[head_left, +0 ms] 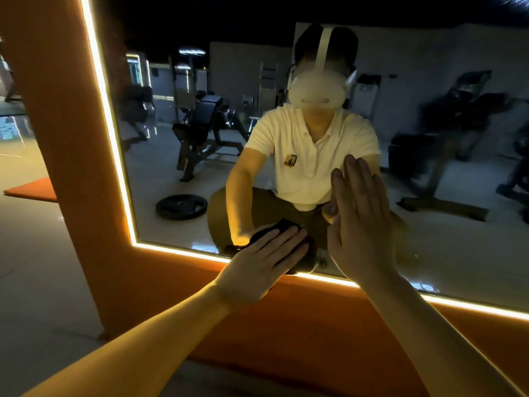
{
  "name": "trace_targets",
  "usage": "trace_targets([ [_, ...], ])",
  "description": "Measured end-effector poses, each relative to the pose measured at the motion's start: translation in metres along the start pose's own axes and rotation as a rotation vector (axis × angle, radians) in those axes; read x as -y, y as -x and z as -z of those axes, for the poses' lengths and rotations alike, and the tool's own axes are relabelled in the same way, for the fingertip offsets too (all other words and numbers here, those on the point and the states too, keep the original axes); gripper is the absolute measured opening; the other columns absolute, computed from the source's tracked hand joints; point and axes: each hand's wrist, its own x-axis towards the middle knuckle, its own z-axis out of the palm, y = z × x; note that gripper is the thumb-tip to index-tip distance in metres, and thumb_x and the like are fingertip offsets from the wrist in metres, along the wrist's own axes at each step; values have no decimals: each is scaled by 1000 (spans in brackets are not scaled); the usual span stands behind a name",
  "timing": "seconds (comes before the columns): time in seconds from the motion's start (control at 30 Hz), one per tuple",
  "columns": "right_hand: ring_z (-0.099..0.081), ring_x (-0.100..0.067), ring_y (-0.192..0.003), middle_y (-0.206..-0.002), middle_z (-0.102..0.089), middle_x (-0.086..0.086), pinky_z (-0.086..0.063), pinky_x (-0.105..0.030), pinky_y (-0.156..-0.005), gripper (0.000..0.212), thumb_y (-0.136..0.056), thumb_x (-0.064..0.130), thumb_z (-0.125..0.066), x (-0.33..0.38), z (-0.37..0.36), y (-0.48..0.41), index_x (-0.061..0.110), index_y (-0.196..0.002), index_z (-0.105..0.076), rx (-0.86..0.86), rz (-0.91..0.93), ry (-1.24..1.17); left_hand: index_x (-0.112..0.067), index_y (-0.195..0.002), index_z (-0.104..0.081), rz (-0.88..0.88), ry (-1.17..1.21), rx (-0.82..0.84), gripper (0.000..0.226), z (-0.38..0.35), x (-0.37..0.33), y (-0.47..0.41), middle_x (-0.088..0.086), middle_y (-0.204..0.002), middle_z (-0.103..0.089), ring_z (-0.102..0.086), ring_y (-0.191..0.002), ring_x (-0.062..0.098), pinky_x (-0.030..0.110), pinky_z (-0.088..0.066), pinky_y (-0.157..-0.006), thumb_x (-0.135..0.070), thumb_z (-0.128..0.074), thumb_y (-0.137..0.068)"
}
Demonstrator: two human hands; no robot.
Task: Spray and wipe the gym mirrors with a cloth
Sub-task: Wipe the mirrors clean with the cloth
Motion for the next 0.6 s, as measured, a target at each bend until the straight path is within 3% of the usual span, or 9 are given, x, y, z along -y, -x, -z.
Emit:
trace_targets([
  [0.13, -6, -33, -159, -171, -12, -18, -17, -57, -126, 71, -93, 13, -49, 4, -4, -2, 3, -161, -28, -26, -17, -9, -7, -167, -9, 78, -26, -8, 92, -2, 46, 51, 17, -175, 1, -4, -162, 32, 49, -8, -131, -21, -66, -96],
  [0.23, -8, -34, -159, -170, -13, -19, -16, -58, -126, 71, -94, 17, -49, 7, -8, -3, 2, -160, -28, -51, -31, -14, -5, -165, -19, 168, -71, -49, 72, -3, 85, 102, 19, -174, -9, -13, -161, 35, 52, -15, -130, -14, -53, -102],
  [0.37, -11, -36, -159, -169, -16, -22, -16, -58, -126, 70, -95, 16, -52, 10, -12, -4, 0, -159, -29, -107, -39, -18, 0, -163, -24, 461, -78, -48, 69, -1, 133, 166, 23, -172, -17, -21, -159, 39, 61, -27, -125, 1, -56, -102],
  [0.43, -9, -35, -159, -169, -16, -21, -14, -56, -127, 71, -94, 16, -53, 11, -13, -4, 1, -160, -29, -107, -44, -9, 1, -163, -23, 559, -93, -29, 69, 0, 146, 182, 24, -171, -17, -21, -158, 41, 60, -23, -127, -8, -55, -102],
  [0.6, -8, -35, -159, -169, -15, -22, -14, -57, -127, 73, -93, 14, -53, 13, -13, -4, 1, -160, -27, -110, -46, -13, 5, -161, -25, 533, -11, -56, 64, 1, 142, 166, 24, -171, -18, -22, -158, 40, 59, -23, -127, -21, -48, -107],
])
